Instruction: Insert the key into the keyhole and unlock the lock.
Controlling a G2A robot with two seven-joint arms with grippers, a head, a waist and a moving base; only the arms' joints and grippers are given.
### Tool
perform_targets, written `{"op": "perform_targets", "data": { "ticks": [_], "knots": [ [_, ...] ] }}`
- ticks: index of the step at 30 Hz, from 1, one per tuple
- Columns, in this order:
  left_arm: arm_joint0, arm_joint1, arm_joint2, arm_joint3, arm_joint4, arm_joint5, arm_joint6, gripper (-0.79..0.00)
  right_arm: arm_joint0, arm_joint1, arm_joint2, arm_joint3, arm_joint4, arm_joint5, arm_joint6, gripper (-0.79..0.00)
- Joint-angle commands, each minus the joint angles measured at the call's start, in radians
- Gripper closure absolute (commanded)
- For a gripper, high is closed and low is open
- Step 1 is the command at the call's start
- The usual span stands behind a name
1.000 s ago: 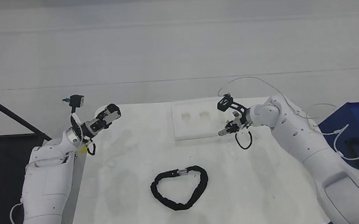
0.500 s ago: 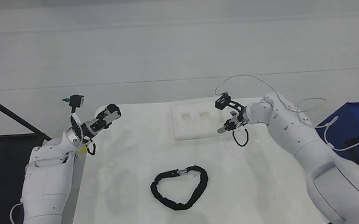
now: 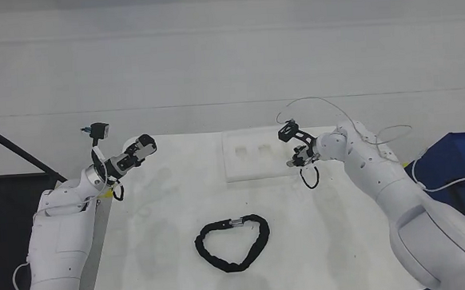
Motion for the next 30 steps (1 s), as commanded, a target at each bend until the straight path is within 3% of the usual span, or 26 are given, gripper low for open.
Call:
{"op": "perform_targets", "data": {
  "ticks": [1,8,16,22,30],
  "knots": [
    [0.0,0.0,0.0,0.0,0.0,0.0,0.0,-0.785,0.003,-0.003,-0.001,0.009,-0.005,0.001,-0.006,-0.329],
    [0.0,0.0,0.0,0.0,0.0,0.0,0.0,-0.785,0.008,-0.013,-0.002,0.034,-0.016,0.008,-0.022,-0.252],
    [0.0,0.0,0.0,0.0,0.0,0.0,0.0,-0.785,0.009,-0.024,-0.003,0.055,-0.023,0.008,-0.026,-0.225],
    [0.0,0.0,0.0,0.0,0.0,0.0,0.0,-0.785,0.006,-0.03,-0.001,0.073,-0.026,0.007,-0.037,-0.095],
    [0.0,0.0,0.0,0.0,0.0,0.0,0.0,-0.785,0.006,-0.035,0.003,0.094,-0.036,0.016,-0.054,-0.025]
  ]
}}
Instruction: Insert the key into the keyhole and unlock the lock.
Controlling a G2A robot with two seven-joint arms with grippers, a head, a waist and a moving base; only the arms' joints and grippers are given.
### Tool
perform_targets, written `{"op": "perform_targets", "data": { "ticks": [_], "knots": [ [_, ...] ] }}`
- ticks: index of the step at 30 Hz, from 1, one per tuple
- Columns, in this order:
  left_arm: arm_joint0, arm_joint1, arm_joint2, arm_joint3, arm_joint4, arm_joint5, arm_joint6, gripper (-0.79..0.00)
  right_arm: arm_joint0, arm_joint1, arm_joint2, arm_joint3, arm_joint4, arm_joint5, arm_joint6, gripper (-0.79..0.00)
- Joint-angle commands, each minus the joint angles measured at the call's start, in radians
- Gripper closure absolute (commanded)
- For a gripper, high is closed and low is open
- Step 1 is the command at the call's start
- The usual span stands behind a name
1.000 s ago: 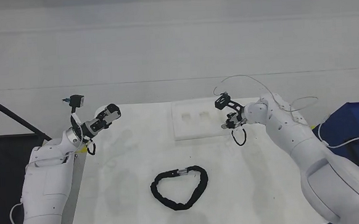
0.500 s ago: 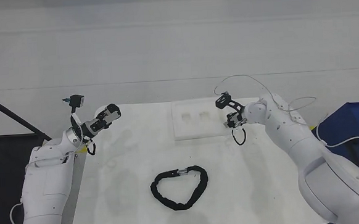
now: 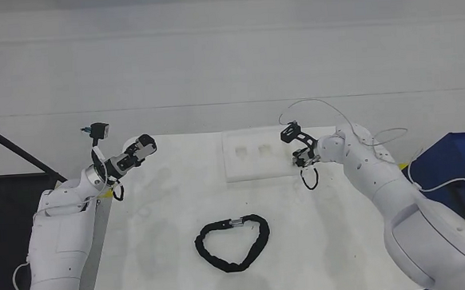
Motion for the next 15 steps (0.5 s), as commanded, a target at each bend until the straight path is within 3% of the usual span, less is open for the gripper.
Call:
{"op": "perform_targets", "data": {
  "ticks": [1,15],
  "knots": [
    [0.0,0.0,0.0,0.0,0.0,0.0,0.0,-0.785,0.0,-0.001,0.001,0.003,-0.002,0.003,-0.005,-0.006],
    [0.0,0.0,0.0,0.0,0.0,0.0,0.0,-0.785,0.007,-0.007,0.005,0.006,-0.028,0.015,-0.01,0.0]
  ]
}}
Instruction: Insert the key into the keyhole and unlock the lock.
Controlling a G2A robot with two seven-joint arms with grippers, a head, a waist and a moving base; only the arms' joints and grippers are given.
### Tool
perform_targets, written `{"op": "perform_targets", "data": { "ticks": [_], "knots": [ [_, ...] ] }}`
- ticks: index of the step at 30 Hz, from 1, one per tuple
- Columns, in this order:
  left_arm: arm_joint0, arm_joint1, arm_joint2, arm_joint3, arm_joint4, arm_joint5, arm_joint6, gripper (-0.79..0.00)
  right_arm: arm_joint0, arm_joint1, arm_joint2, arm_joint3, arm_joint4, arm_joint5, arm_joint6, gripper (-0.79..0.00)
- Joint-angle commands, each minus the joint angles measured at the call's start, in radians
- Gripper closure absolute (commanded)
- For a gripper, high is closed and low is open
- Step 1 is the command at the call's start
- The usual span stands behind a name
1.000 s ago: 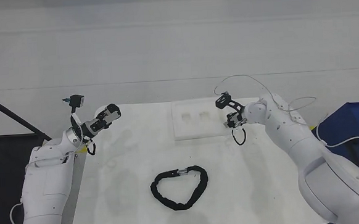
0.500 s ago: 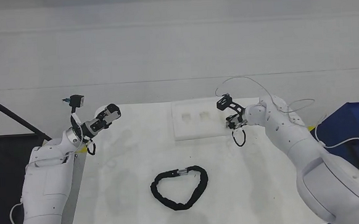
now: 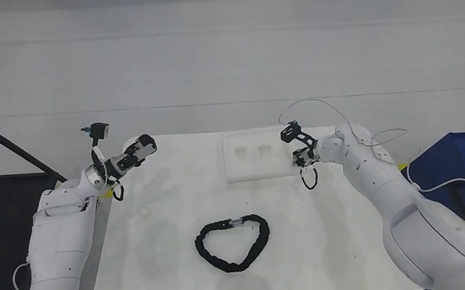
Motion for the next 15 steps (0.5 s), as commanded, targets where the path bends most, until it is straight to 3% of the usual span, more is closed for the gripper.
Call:
{"op": "perform_targets", "data": {
  "ticks": [1,15],
  "knots": [
    [0.0,0.0,0.0,0.0,0.0,0.0,0.0,-0.785,0.006,0.0,0.0,-0.002,-0.006,0.001,0.004,0.0],
    [0.0,0.0,0.0,0.0,0.0,0.0,0.0,-0.785,0.041,0.008,0.004,-0.056,-0.064,0.009,0.031,0.0]
  ]
}}
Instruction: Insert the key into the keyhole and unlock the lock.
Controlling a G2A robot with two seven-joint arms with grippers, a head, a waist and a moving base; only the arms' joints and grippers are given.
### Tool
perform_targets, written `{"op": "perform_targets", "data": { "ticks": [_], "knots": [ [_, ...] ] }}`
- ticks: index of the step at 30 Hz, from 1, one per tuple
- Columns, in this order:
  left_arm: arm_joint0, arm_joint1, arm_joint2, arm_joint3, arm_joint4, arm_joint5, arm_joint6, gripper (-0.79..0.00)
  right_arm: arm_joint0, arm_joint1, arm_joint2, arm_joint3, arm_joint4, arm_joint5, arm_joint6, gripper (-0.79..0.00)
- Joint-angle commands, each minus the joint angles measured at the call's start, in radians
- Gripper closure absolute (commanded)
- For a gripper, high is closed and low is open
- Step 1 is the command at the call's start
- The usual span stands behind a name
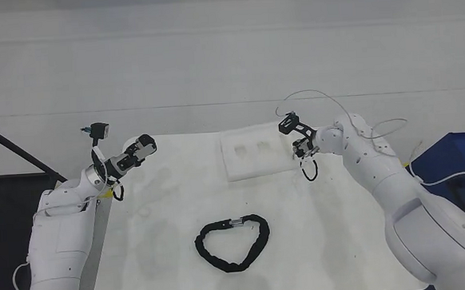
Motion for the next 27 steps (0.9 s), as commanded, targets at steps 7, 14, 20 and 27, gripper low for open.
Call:
{"op": "perform_targets", "data": {
  "ticks": [7,14,20,27],
  "knots": [
    [0.0,0.0,0.0,0.0,0.0,0.0,0.0,-0.785,0.017,0.013,0.034,-0.019,0.024,-0.009,-0.006,0.0],
    [0.0,0.0,0.0,0.0,0.0,0.0,0.0,-0.785,0.023,0.049,0.119,-0.037,0.135,-0.094,-0.067,0.0],
    [0.0,0.0,0.0,0.0,0.0,0.0,0.0,-0.785,0.004,0.086,0.196,-0.107,0.242,-0.172,-0.061,0.0],
    [0.0,0.0,0.0,0.0,0.0,0.0,0.0,-0.785,-0.049,0.148,0.311,-0.242,0.366,-0.231,-0.008,0.0]
  ]
}}
